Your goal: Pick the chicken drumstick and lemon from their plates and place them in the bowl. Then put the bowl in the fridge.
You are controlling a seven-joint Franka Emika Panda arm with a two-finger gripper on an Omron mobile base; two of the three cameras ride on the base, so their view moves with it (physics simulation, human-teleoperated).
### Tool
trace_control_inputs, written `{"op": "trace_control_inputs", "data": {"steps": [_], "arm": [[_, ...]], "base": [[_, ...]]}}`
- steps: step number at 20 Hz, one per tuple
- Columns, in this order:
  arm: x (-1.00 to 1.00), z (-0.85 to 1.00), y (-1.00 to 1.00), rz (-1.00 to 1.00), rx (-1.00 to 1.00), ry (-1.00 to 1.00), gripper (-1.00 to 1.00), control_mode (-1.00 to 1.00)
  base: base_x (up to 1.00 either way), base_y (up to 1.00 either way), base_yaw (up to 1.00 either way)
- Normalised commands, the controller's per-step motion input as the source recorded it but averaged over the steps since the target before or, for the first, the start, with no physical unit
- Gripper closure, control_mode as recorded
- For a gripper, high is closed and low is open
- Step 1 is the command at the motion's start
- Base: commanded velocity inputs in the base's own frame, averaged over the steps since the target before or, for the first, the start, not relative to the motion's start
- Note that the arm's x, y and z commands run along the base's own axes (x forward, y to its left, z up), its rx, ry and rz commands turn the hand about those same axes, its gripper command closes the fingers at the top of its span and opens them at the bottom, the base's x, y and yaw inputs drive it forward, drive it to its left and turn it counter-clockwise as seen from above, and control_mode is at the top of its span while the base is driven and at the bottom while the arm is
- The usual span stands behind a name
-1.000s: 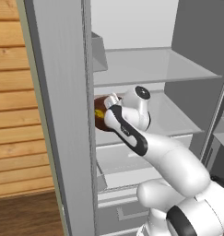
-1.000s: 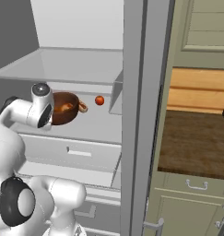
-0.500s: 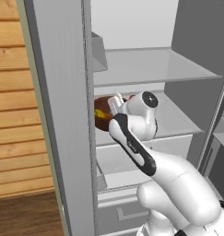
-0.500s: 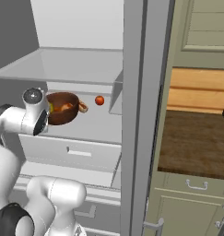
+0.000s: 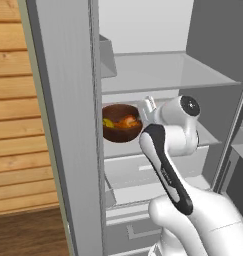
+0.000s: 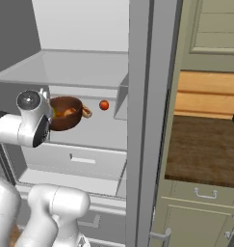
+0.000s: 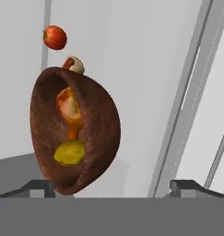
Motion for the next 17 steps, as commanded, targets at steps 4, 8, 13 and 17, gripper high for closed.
{"op": "trace_control_inputs", "data": {"steps": [4, 8, 13, 17], "arm": [[-0.48, 0.34, -0.43, 0.00, 0.01, 0.05, -1.00, -1.00], [-0.39, 0.45, -0.48, 0.00, 0.00, 0.09, -1.00, -1.00], [-0.25, 0.16, -0.45, 0.00, 0.00, 0.15, -1.00, -1.00], [-0.50, 0.00, -0.45, -0.04, -0.02, 0.05, -1.00, -1.00]], "base": [[0.00, 0.00, 0.00], [0.00, 0.00, 0.00], [0.00, 0.00, 0.00], [0.00, 0.00, 0.00]]}}
